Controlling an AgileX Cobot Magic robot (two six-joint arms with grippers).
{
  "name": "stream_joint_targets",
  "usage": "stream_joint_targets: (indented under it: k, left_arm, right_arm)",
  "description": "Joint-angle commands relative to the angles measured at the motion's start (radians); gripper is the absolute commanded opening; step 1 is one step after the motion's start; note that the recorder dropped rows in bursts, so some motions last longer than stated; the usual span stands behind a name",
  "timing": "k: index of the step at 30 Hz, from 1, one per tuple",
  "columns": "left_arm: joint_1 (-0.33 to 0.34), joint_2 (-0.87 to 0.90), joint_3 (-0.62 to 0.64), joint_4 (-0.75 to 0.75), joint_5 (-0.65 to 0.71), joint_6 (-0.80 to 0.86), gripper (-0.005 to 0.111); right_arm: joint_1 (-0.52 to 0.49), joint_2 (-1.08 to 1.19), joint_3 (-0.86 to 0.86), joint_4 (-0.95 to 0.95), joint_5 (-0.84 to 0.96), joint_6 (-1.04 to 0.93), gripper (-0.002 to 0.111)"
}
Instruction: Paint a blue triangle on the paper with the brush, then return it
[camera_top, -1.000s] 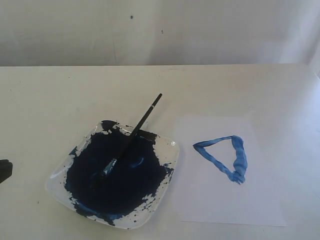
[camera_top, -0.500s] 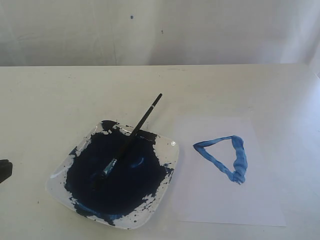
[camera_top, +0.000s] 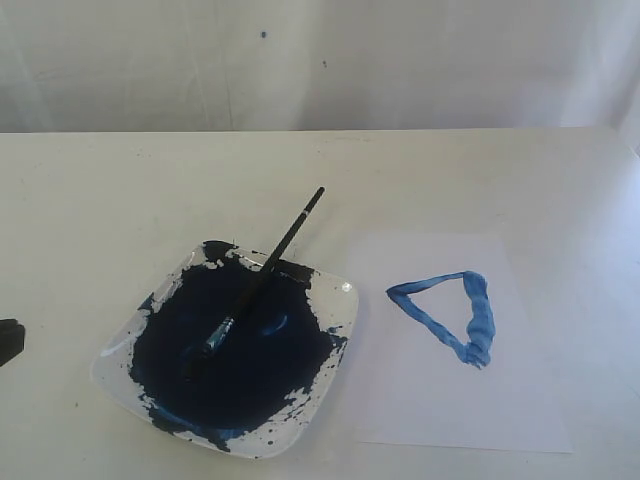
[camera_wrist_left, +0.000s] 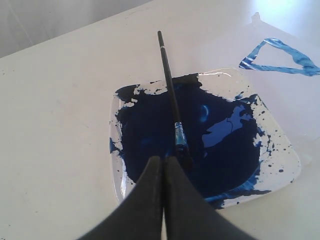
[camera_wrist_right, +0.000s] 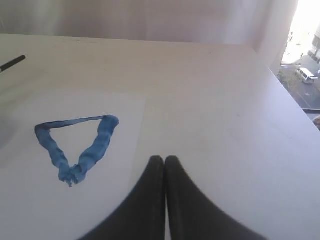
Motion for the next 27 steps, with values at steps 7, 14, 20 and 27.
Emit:
stream_joint_targets:
  k: [7, 14, 20, 27]
  left_arm:
    - [-0.006, -0.007, 0.007, -0.004, -0.002, -0.001, 0.000]
    - [-0.006, -0.007, 0.007, -0.004, -0.002, -0.001, 0.000]
    - [-0.006, -0.007, 0.007, -0.004, -0.002, -0.001, 0.000]
    - [-0.006, -0.007, 0.007, -0.004, -0.002, -0.001, 0.000]
  right_arm:
    - [0.022, -0.006, -0.001, 0.058, -0.014, 0.012, 0.000]
    - [0.032, -0.006, -0.001, 0.058, -0.014, 0.017, 0.000]
    - [0.042, -0.006, -0.001, 0.058, -0.014, 0.012, 0.000]
    - [0.042, -0.006, -0.001, 0.058, -0.012, 0.012, 0.000]
